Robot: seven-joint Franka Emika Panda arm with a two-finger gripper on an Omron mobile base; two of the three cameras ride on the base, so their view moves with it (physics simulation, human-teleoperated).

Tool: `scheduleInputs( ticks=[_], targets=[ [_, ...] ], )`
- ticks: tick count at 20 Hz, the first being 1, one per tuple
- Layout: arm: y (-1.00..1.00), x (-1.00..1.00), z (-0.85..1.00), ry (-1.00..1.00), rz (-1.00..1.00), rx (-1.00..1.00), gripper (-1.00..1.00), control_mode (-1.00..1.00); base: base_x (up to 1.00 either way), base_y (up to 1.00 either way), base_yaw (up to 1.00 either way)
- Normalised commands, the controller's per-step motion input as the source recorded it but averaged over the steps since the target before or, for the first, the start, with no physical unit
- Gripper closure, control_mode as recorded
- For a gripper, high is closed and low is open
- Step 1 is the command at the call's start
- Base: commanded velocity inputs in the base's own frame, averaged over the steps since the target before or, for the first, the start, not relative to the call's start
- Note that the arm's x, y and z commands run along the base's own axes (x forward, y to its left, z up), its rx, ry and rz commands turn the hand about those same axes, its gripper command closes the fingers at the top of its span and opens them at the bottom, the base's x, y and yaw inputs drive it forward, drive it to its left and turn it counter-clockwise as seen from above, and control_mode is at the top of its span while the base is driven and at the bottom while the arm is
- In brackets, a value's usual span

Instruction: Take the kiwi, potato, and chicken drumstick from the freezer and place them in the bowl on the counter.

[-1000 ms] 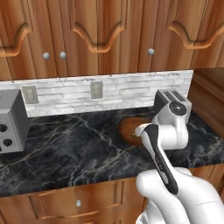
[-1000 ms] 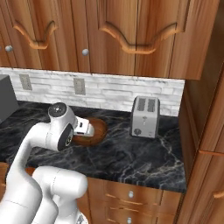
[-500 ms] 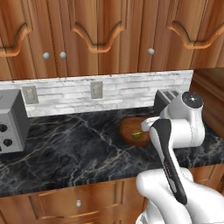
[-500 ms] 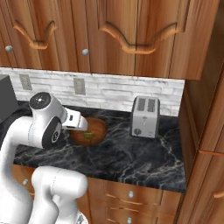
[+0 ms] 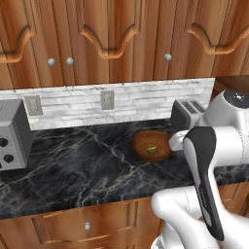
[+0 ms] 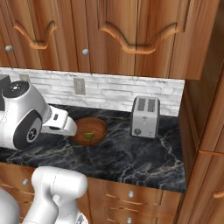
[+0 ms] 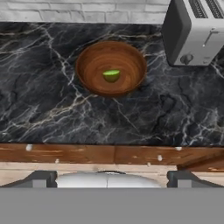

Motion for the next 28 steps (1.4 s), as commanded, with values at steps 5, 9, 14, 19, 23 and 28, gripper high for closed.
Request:
scheduleInputs(
  ticks=[5, 9, 14, 19, 23, 28],
  targets=[
    [-0.07, -0.55, 0.22, 0.0, -0.02, 0.0, -1.0, -1.0, 0.0, 0.0, 0.0],
    [-0.01, -0.23, 0.24, 0.0, 0.0, 0.0, -1.0, -1.0, 0.0, 0.0, 0.0],
    [0.06, -0.08, 0.42, 0.01, 0.0, -0.01, -1.0, -1.0, 0.0, 0.0, 0.0],
    [0.0, -0.21, 0.28, 0.0, 0.0, 0.0, -1.0, -1.0, 0.0, 0.0, 0.0],
    [0.0, -0.17, 0.01, 0.0, 0.0, 0.0, -1.0, 1.0, -0.07, 0.0, 0.0],
    [0.0, 0.0, 0.0, 0.0, 0.0, 0.0, -1.0, 1.0, -0.98, 0.68, 0.32]
  ],
)
